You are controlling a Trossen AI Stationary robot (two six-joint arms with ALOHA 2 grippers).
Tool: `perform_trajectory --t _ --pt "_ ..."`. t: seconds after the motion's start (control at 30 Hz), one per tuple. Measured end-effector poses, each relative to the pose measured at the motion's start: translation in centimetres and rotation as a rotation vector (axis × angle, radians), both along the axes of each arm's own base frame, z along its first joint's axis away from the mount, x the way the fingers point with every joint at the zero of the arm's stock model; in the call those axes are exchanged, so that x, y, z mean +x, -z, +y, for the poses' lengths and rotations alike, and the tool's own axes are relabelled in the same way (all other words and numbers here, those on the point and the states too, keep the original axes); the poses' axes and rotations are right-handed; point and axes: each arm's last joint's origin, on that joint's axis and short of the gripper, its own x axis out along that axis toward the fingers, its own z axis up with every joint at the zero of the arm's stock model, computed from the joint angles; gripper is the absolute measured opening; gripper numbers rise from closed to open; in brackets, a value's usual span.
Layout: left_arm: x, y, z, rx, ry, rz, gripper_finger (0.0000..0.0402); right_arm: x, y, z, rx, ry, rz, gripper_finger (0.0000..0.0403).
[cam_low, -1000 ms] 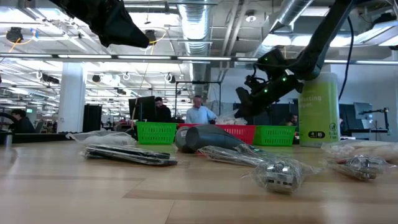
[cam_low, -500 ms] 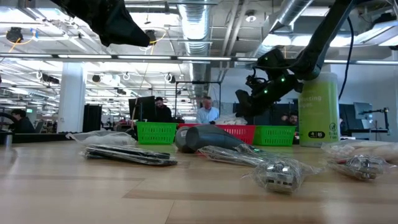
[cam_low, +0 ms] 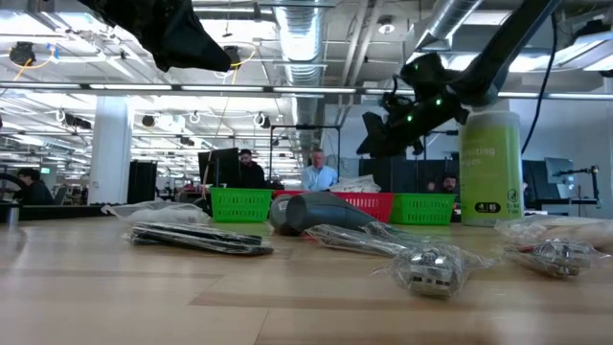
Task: Pick & Place Travel size toiletries
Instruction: Put the gray deodorant into the right green bin
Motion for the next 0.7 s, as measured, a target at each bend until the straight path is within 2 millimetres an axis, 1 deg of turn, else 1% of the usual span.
perform_trajectory --t 0.07,0.17,0.33,0.5,0.6,0.7 --pt "0.0 0.0 0.0 0.000 0.000 0.000 0.0080 0.3 -1.0 1.4 -0.024 -0.055 0.021 0.0198" --pt "0.0 0.0 0.0 0.000 0.000 0.000 0.0080 0.9 -2.3 4.0 -0.045 -0.150 0.050 0.0190" --pt "0.0 0.0 0.0 0.000 0.000 0.000 0.0080 2.1 -3.3 9.1 -0.067 -0.332 0.098 0.0176" --pt "0.0 0.0 0.0 0.000 0.000 0.000 0.0080 3.5 -3.1 14.0 -0.078 -0.509 0.114 0.0167" --pt "0.0 0.0 0.0 0.000 0.000 0.000 0.0080 4.4 -2.0 16.7 -0.095 -0.613 0.147 0.0166" --pt "0.0 0.0 0.0 0.000 0.000 0.000 0.0080 5.4 -0.9 19.0 -0.105 -0.689 0.142 0.0168"
